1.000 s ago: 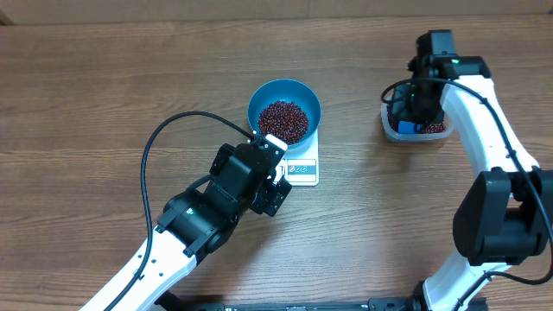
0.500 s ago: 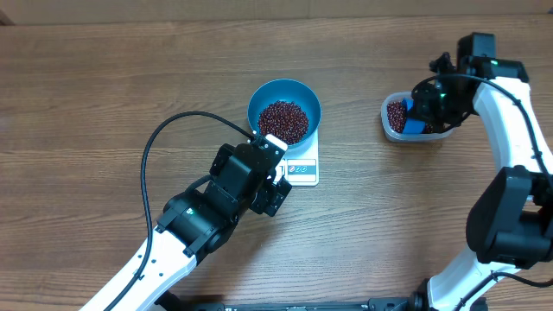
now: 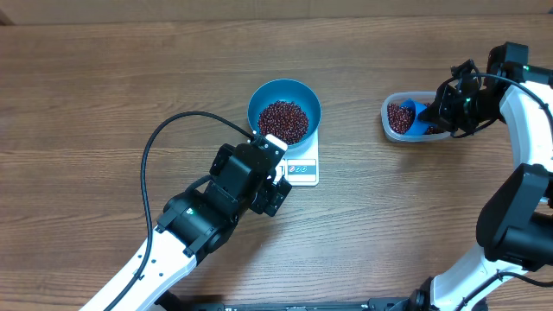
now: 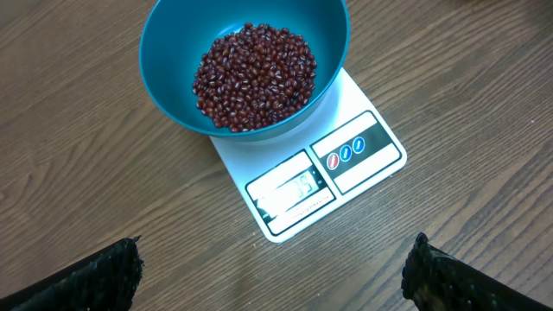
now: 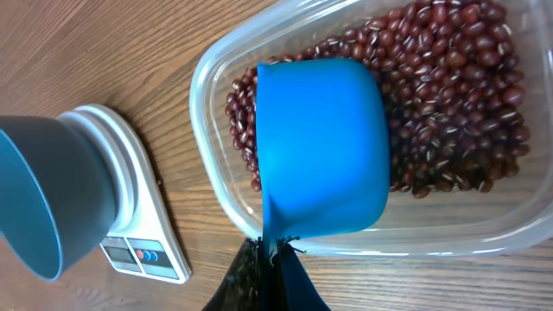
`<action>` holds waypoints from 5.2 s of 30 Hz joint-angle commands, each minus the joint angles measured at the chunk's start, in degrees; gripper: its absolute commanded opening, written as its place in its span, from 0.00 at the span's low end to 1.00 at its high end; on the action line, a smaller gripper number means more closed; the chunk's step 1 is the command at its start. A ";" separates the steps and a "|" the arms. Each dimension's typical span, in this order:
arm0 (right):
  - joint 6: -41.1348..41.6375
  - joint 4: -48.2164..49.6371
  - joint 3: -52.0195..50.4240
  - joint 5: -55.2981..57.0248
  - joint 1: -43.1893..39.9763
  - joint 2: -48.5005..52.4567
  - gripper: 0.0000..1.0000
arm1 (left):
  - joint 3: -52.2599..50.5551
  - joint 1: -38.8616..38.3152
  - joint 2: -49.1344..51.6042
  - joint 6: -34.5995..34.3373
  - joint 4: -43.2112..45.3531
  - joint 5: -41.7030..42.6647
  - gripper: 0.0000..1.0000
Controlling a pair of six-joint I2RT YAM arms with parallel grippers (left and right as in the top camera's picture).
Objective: Scoop item into bowl and weigh 150g on scale
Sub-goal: 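Drag the scoop through the beans with the right gripper to scoop more, then lift the filled blue scoop out of the tub with the right gripper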
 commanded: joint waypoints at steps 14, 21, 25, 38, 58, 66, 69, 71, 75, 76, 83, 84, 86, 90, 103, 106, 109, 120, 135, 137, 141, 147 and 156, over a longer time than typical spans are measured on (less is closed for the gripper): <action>-0.24 -2.43 -0.57 -5.44 -0.94 0.15 0.04 | -0.57 -0.11 -0.66 -0.52 0.04 -0.63 0.99; -0.26 -2.69 -0.57 -5.51 -4.28 0.15 0.04 | -0.57 -0.11 -0.66 -0.55 0.04 -0.63 1.00; -1.20 -3.13 -0.57 -6.99 -5.31 0.15 0.04 | -0.57 -0.11 -0.66 -0.55 0.04 -0.63 1.00; -4.33 -5.29 -0.57 -10.99 -7.87 0.15 0.04 | -0.57 -0.11 -0.66 -0.52 0.04 -0.63 0.99; -4.35 -5.20 -0.57 -10.99 -8.13 0.15 0.04 | -0.57 -0.11 -0.66 -0.52 -0.46 0.48 1.00; -4.35 -5.18 -0.57 -10.99 -8.13 0.15 0.04 | -0.59 -0.11 -0.61 -0.50 -1.16 0.61 1.00; -4.35 -5.18 -0.57 -10.99 -8.13 0.15 0.04 | -1.16 -0.11 -0.63 -0.55 0.42 1.07 1.00; -4.35 -5.18 -0.57 -10.99 -8.13 0.15 0.04 | -2.60 -0.11 -0.66 -0.57 2.91 2.71 1.00; -4.83 -5.25 -0.57 -11.02 -8.13 0.15 0.04 | -6.73 -0.11 -0.76 -0.59 7.17 5.68 1.00; -5.29 -5.27 -0.57 -10.99 -8.13 0.15 0.04 | -7.67 -0.11 -0.79 -0.59 7.82 5.70 1.00; -5.42 -5.25 -0.57 -10.99 -8.13 0.15 0.04 | -12.90 -0.11 -3.87 -0.98 12.94 5.49 1.00; -5.42 -5.25 -0.57 -10.99 -8.13 0.15 0.04 | -13.62 -0.11 -4.59 -1.64 12.94 5.07 1.00; -5.42 -5.22 -0.57 -10.99 -8.13 0.15 0.04 | -14.38 -0.11 -5.44 -1.81 12.96 5.03 1.00; -5.42 -5.22 -0.57 -10.99 -8.13 0.15 0.04 | -14.51 -0.11 -5.75 -1.77 11.96 4.76 0.99; -7.32 -6.54 -0.57 -14.67 -8.15 0.15 0.04 | -14.51 -0.11 -5.53 -1.79 11.69 3.93 1.00; -7.34 -6.75 -0.57 -15.10 -8.15 0.15 0.04 | -14.51 -0.11 -5.53 -1.79 11.69 3.93 0.99; -8.44 -6.88 -0.57 -17.66 -8.15 0.15 0.04 | -14.51 -0.11 -5.53 -1.79 11.69 3.93 0.99; -8.83 -6.75 -0.55 -18.51 -8.15 0.15 0.04 | -14.51 -0.11 -5.53 -1.79 11.69 3.93 1.00; -14.25 -9.79 -0.55 -29.24 -11.76 0.15 0.04 | -14.51 -0.11 -5.53 -1.79 11.69 3.93 1.00; -15.91 -10.99 -0.55 -31.10 -12.07 0.15 0.04 | -14.51 -0.11 -5.53 -1.79 11.69 3.93 1.00; -18.03 -13.00 -0.55 -34.58 -11.87 0.15 0.04 | -14.51 -0.11 -5.53 -1.79 11.69 3.93 0.99; -18.01 -13.00 -0.44 -35.76 -9.64 0.09 0.04 | -14.51 -0.11 -5.53 -1.79 11.69 3.93 0.99; -17.33 -12.98 2.80 -36.24 -2.95 0.04 0.04 | -14.51 -0.11 -5.53 -1.79 11.69 3.93 1.00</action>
